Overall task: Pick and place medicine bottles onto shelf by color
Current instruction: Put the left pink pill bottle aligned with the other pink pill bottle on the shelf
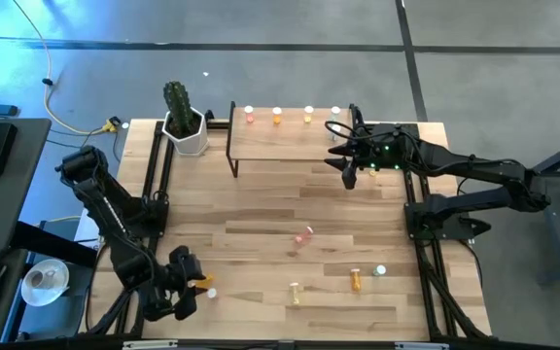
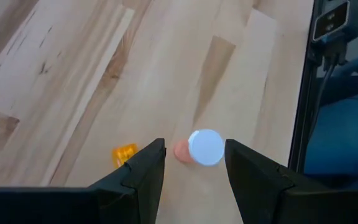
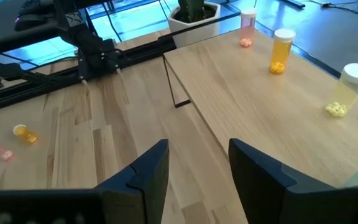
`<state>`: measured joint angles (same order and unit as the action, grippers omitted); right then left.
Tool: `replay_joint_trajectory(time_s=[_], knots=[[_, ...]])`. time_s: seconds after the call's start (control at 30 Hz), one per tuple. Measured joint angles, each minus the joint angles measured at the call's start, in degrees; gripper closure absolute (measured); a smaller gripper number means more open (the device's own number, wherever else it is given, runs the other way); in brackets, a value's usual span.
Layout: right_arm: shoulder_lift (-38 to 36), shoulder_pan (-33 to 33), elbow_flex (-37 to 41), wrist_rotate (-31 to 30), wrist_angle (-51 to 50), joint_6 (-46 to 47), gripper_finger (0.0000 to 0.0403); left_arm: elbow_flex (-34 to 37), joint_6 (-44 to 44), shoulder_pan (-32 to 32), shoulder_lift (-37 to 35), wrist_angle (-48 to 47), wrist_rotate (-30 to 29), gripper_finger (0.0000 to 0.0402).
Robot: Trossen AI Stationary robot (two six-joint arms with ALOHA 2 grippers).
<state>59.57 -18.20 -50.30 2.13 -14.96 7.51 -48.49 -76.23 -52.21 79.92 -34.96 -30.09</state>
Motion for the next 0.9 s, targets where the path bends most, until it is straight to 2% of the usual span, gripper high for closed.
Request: replay_joint_trajectory(time_s=[0.27,0.47,0.6,0.9], knots=[[0.0,0.0,0.0,0.02,-1.42,-0.44,0.0245,0.0,3.86,2.16,0.0,1.04,4.57,0.0238],[0.0,0.0,0.0,0.01,-2.83,-0.44,0.0245,0.0,5.82,3.52,0.27,3.67,4.5,0.0206],[0.0,0.0,0.0,0.02,-3.08,-0.44,0.0245,0.0,6.72,3.9,2.04,4.62,6.77,0.0192],[0.0,0.0,0.0,0.04,-3.11,0.04,0.0245,0.0,9.12,4.36,6.05,6.46,8.96,0.019]])
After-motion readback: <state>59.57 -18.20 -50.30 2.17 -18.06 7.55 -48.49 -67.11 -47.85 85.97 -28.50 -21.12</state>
